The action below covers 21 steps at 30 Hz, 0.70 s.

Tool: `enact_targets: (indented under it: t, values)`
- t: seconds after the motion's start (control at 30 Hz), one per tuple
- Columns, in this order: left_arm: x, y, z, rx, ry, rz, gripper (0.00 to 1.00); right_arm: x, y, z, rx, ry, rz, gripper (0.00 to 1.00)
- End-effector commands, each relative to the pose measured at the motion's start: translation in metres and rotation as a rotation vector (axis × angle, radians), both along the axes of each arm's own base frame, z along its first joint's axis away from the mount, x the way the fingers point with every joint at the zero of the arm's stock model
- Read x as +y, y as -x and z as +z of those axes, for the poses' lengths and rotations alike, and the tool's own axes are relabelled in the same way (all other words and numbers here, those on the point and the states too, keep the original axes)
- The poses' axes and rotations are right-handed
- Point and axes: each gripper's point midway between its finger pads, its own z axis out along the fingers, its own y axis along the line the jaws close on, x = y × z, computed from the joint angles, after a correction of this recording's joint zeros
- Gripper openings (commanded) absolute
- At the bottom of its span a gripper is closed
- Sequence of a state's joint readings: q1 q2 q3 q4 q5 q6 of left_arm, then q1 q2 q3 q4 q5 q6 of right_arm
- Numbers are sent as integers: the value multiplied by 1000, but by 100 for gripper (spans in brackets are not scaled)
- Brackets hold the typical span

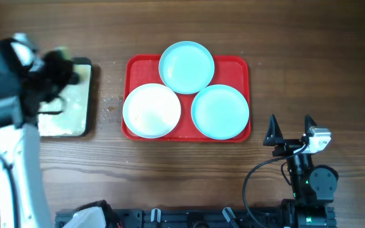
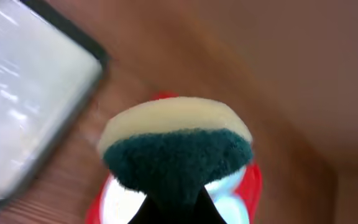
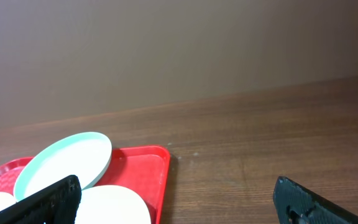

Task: Clean dirty plates on tray and stack at the side
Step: 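Lift the sponge and carry it with the left gripper to the white plate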

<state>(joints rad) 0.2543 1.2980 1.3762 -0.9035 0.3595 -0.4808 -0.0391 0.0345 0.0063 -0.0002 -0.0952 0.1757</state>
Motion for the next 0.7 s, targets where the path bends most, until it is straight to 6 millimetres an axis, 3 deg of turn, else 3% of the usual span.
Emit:
enact_targets:
  t: [0.0, 0.13, 0.2, 0.3, 0.43, 0.47, 0.5, 0.57, 0.63, 0.67]
  values:
    - [-87, 4, -74, 183, 79, -257, 4, -3, 0, 1, -6, -8, -15, 100]
    - [-149, 11, -173, 360, -42, -415, 4, -3, 0, 1, -6, -7, -15, 100]
    - [-156, 13, -208, 437, -137, -416, 4, -3, 0, 1, -6, -7, -15, 100]
    - [-148, 12, -247, 521, -273, -312, 4, -3, 0, 1, -6, -8, -15, 100]
    - [-143, 14, -263, 557, -334, -300, 4, -5, 0, 4, -17, -5, -26, 100]
    - [-143, 14, -263, 558, -334, -300, 4, -10, 0, 17, -69, -17, -59, 100]
    - [-143, 13, -263, 554, -334, -299, 4, 5, 2, 35, -132, -157, 34, 100]
    - [-143, 13, -263, 554, -333, -300, 4, 25, 6, 39, -95, -465, 170, 100]
    - [-143, 13, -263, 553, -333, -300, 4, 28, 14, 74, -195, -686, 247, 100]
    - [-143, 13, -263, 554, -333, -300, 4, 32, 36, 125, -415, -602, 331, 100]
